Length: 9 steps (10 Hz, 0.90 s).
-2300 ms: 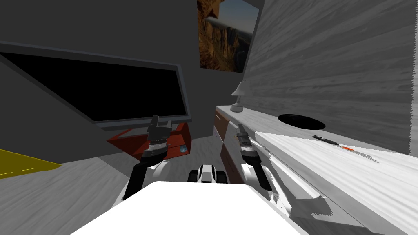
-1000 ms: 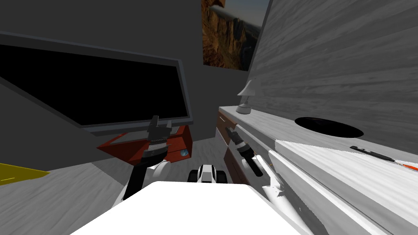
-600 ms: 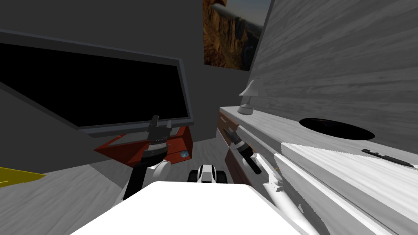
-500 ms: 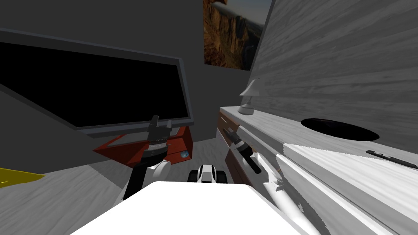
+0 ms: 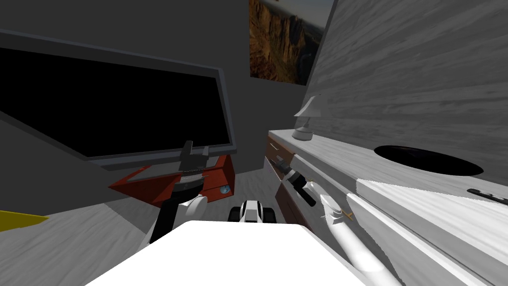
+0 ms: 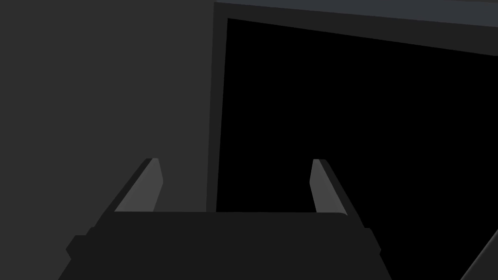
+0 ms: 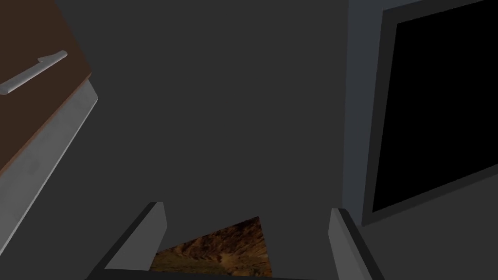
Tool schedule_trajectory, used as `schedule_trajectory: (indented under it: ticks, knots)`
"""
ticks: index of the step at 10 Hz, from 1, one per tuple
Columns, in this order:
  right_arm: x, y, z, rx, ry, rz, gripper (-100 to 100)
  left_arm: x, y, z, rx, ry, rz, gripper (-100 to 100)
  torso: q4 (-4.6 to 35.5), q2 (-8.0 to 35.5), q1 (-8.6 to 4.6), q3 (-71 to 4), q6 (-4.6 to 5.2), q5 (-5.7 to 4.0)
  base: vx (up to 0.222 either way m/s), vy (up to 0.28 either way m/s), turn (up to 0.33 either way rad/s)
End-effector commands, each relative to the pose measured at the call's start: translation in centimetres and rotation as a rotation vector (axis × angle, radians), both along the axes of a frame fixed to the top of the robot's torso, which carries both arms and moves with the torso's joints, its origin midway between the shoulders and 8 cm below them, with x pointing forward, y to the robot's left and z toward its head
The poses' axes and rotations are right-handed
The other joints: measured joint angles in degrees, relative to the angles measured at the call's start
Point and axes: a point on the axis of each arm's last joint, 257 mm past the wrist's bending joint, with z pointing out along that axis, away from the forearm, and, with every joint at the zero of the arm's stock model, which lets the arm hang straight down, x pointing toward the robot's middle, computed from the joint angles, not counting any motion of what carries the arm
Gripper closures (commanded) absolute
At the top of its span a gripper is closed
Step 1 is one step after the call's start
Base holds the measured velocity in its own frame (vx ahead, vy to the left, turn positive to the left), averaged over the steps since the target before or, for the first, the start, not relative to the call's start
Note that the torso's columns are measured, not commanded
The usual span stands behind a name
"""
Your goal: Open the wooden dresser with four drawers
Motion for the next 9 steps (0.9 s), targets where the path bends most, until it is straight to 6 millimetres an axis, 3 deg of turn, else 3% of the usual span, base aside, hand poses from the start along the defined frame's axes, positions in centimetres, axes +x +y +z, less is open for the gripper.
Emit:
schedule_trajectory:
  ticks: [1,6,9]
  knots:
    - [0.7,-0.4,-1.8,-0.129,-0.003,0.005,-100,0.0,0.0,0.0,0.000,0.000,0.000,0,0.00,0.01,-0.04,0.01,0.01,-0.01,0.048,0.053,-0.011]
    - [1.8,-1.6,-4.3,-0.329,-0.010,0.007,-100,0.0,0.0,0.0,0.000,0.000,0.000,0,-0.01,-0.04,0.01,-0.02,0.00,0.00,0.051,0.054,-0.008]
    - [3.1,-3.7,-6.4,-0.502,-0.010,0.004,-100,0.0,0.0,0.0,0.000,0.000,0.000,0,0.00,0.02,-0.07,0.01,0.01,-0.02,0.050,0.056,-0.009]
